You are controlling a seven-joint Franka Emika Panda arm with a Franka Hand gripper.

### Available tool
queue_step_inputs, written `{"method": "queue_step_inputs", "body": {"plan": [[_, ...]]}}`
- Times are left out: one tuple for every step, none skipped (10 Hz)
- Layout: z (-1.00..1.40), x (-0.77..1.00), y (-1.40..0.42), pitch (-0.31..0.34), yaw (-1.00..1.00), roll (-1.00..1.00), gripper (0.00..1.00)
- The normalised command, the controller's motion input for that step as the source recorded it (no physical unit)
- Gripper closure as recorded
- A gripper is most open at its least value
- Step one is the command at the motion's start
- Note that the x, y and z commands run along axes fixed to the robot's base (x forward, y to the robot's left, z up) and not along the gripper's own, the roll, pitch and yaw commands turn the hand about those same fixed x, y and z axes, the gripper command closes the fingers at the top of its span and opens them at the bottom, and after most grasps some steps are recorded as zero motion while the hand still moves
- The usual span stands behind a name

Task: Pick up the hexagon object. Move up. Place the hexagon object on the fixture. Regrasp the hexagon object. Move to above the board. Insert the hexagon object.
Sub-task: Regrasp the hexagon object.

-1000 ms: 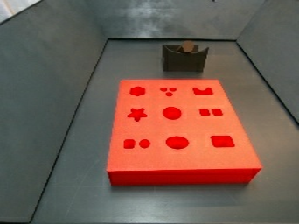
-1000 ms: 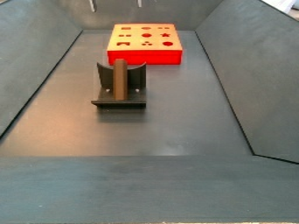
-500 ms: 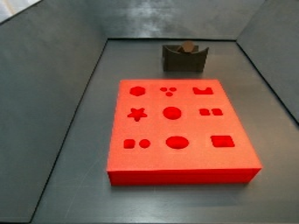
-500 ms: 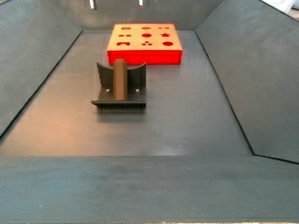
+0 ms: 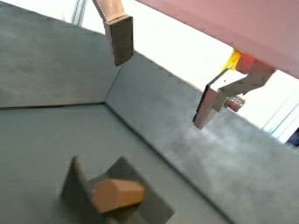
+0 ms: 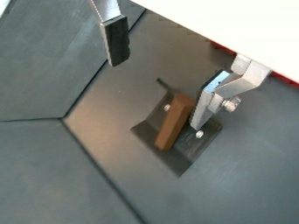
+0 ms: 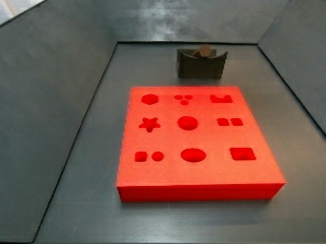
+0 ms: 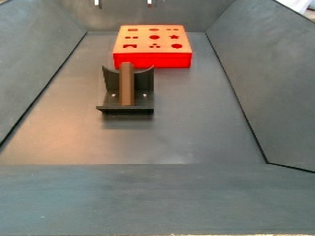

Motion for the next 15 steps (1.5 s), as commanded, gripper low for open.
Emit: {"method": "queue_step_inputs", "body": {"plan": [[-0.02,0.1,-0.04,0.161,0.1,1.0,0.0],[-0.03,0.11,-0.05,0.186,0.14,0.9,0.0],[-0.02,0.11,-0.05,0.173,0.16,0.67,0.0],[-0.02,0.11,-0.05,0.151,0.18,0.49,0.0],[-0.02,0.11,-0.04,0.127,0.19,0.33,0.0],[-0.01,0.1,-0.03,0.096,0.2,0.23,0.0],[-0.01,0.09,-0.04,0.059,0.2,0.19,0.0],[-1.0,0.04,0.07,0.131,0.23,0.21,0.0],[-1.0,0.04,0.07,0.116,0.23,0.2,0.0],[-1.0,0.05,0.06,0.077,0.22,0.2,0.0],[-1.0,0.07,0.05,0.045,0.21,0.18,0.0],[-1.0,0.08,0.05,0.012,0.19,0.15,0.0],[-1.0,0.1,0.04,-0.014,0.17,0.13,0.0],[-1.0,0.1,0.03,-0.038,0.15,0.13,0.0],[-1.0,0.11,0.03,-0.061,0.12,0.11,0.0]]}}
